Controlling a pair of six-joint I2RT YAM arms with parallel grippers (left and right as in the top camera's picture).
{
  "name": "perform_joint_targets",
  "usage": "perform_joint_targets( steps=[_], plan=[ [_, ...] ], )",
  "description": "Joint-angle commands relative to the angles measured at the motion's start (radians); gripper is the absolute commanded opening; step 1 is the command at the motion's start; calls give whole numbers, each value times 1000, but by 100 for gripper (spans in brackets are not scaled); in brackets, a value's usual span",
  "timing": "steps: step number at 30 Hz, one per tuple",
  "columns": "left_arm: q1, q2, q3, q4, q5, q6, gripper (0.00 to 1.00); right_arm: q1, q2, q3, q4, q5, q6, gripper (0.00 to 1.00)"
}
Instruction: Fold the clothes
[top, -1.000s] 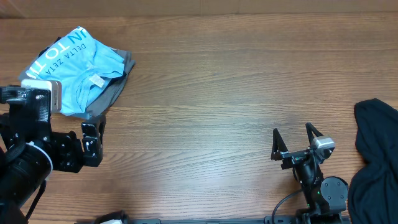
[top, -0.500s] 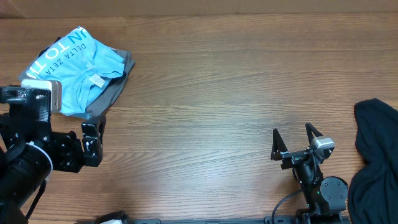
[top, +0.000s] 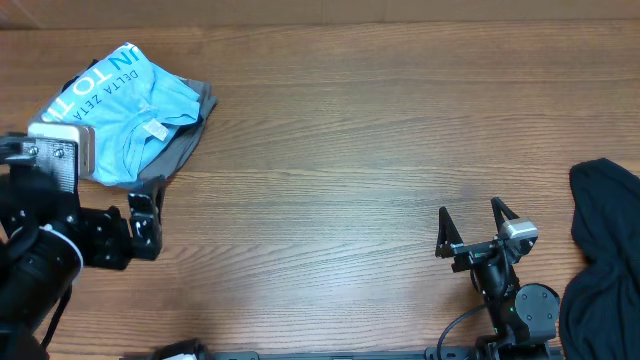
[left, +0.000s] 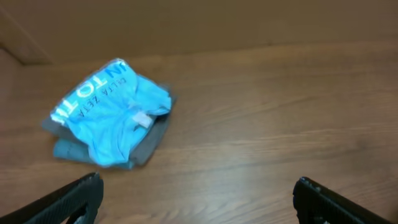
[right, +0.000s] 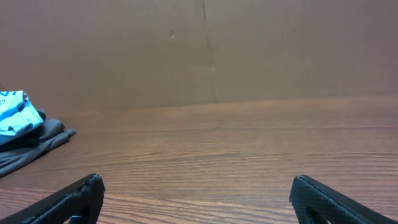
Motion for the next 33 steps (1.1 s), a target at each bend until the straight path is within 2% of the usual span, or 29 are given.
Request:
perform_joint_targets(
  steps=[1,9,14,17,19,25,33],
  plan=[
    [-13,-113,-244,227,81,6,100,-6,-6,-10,6,6,-3,100],
    [-101,-477,-951,864,98,7,100,-6,-6,-10,6,6,-3,100],
    [-135,-673,-1277,1111,99,6,100,-6,-6,-10,6,6,-3,100],
    [-150,-756,-1411,1214,99,-3,100,-6,-6,-10,6,6,-3,100],
    [-166,-882,-1565,1322,99,-5,100,-6,-6,-10,6,6,-3,100],
    [-172,-1098,-1806,1479,98,-5,100,-6,-6,-10,6,6,-3,100],
    [-179,-1122,-2018,1678,98,-4,100,-6,-6,-10,6,6,-3,100]
  ],
)
